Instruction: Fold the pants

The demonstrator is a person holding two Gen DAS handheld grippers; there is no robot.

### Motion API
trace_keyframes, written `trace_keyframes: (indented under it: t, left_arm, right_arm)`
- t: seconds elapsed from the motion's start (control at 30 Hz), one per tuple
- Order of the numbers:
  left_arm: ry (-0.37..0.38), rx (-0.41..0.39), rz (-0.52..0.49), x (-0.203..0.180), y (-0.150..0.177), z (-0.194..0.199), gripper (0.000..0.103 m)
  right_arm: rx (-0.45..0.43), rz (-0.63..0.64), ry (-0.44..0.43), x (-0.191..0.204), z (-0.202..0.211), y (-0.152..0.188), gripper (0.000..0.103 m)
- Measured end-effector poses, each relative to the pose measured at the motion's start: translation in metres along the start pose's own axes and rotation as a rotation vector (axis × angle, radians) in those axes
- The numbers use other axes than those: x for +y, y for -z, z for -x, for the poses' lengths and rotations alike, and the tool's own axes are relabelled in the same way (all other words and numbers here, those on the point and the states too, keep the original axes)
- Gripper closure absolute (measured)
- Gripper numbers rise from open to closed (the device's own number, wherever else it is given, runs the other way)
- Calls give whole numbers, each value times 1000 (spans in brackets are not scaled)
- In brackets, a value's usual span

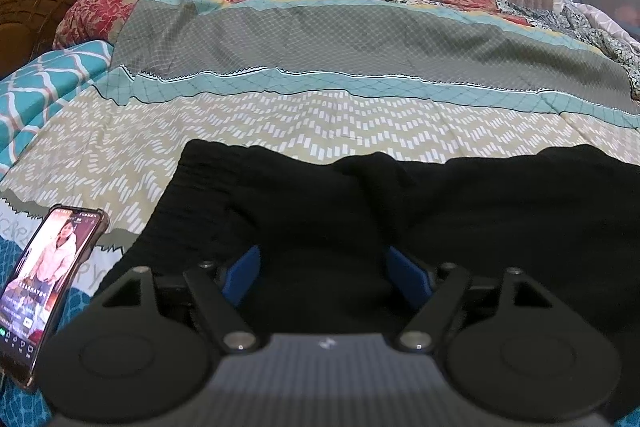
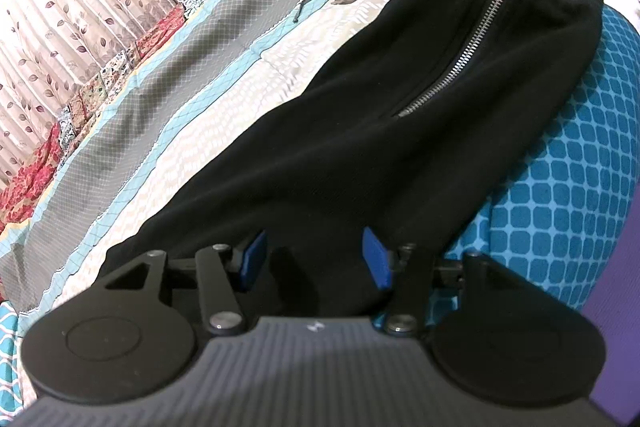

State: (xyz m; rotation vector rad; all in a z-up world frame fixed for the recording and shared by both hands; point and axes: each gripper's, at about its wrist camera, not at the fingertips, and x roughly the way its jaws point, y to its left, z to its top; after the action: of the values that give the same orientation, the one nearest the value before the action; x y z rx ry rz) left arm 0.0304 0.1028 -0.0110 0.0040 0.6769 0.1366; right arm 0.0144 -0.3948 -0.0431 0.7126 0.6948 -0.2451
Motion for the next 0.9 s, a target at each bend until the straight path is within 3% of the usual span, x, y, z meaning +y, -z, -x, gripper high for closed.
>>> trace_keyframes:
  t: [0.9]
  left_arm:
    - [2,-2,-17,-2,1,0,28]
  right_arm:
    - [-3,-1,0,2,0,2,47]
